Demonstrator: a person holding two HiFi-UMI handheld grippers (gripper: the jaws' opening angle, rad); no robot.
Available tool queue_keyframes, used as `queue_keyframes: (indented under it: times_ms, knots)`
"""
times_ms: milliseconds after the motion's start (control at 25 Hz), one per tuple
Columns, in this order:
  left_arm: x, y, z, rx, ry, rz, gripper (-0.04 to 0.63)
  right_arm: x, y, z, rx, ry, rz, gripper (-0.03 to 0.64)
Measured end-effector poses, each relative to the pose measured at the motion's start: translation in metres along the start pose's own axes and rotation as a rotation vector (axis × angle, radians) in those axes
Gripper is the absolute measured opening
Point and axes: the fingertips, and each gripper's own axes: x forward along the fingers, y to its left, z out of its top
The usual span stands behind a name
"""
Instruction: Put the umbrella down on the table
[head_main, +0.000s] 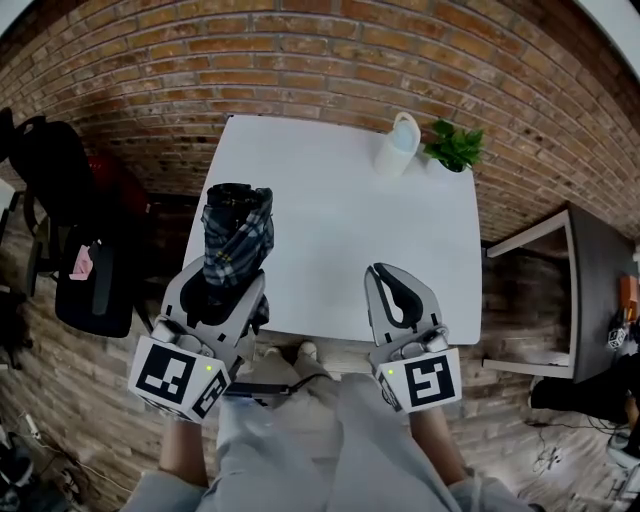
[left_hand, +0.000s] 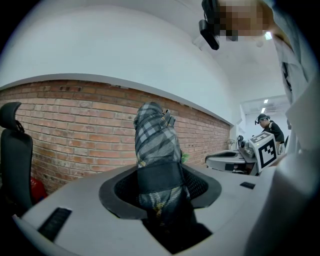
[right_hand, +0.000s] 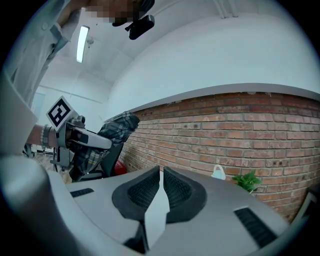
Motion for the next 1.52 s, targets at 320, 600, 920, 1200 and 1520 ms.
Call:
queue_keyframes:
  times_ms: [320,600,920,1200,1520]
  knots:
    - [0.015,0.008,0.014,0.037,0.007,-0.030,0.232,0.016,-0.009,0.015,-0.003,-0.028,-0.026,0.052]
    - [0.026,0.022,0.020,0.045,0.010,-0.060,0.232,0.032,-0.010,0.026,-0.013,-0.038,-0.051,0.052]
    - [0.039,0.031,0.020,0.051,0.016,-0.085,0.232,0.043,-0.009,0.026,-0.016,-0.029,-0.062,0.052]
    - [0.057,0.035,0.017,0.040,0.038,-0.102,0.232,0.050,-0.018,0.027,-0.002,-0.031,-0.087,0.052]
    - [0.092,0.049,-0.004,0.053,0.082,-0.136,0.232,0.060,-0.029,0.017,0.013,-0.026,-0.117,0.052]
